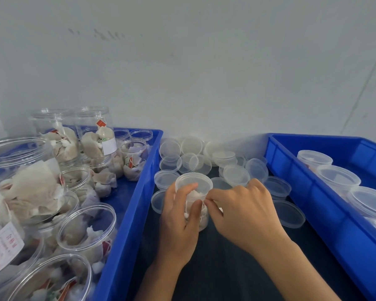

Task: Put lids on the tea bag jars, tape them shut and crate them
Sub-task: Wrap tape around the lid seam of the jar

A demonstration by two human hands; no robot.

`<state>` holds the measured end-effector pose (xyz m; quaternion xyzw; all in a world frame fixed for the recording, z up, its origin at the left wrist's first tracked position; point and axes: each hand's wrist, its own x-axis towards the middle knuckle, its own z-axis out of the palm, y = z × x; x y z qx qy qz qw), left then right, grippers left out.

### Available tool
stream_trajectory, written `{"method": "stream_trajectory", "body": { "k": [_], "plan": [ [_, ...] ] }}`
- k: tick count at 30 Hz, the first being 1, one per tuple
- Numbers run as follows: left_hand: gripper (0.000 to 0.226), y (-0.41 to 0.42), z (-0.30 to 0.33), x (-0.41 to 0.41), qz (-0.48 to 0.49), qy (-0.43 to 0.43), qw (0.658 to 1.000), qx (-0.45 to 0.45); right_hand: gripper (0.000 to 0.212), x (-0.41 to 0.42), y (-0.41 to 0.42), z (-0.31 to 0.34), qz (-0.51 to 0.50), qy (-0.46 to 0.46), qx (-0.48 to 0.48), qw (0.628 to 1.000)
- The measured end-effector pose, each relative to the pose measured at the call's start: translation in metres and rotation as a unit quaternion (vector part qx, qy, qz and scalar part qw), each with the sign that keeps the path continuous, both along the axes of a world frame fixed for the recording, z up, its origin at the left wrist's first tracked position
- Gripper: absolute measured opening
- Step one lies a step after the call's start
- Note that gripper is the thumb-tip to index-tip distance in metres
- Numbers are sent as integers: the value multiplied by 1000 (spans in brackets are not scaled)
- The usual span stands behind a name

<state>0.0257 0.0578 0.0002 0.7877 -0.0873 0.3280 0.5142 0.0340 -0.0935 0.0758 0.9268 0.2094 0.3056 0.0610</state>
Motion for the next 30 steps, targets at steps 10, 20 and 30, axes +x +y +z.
{"method": "stream_trajectory", "body": {
  "k": [10,20,30],
  "plan": [
    [31,5,-5,6,5,-4,999,40,37,0,0,-7,-16,-36,3,999],
    [29,3,6,0,16,-24,999,-17,37,-6,-3,-12,-13,-88,105,991],
    [28,6,14,-1,-30,15,999,-29,46,-12,-6,-6,-3,-95,96,991]
  ]
}}
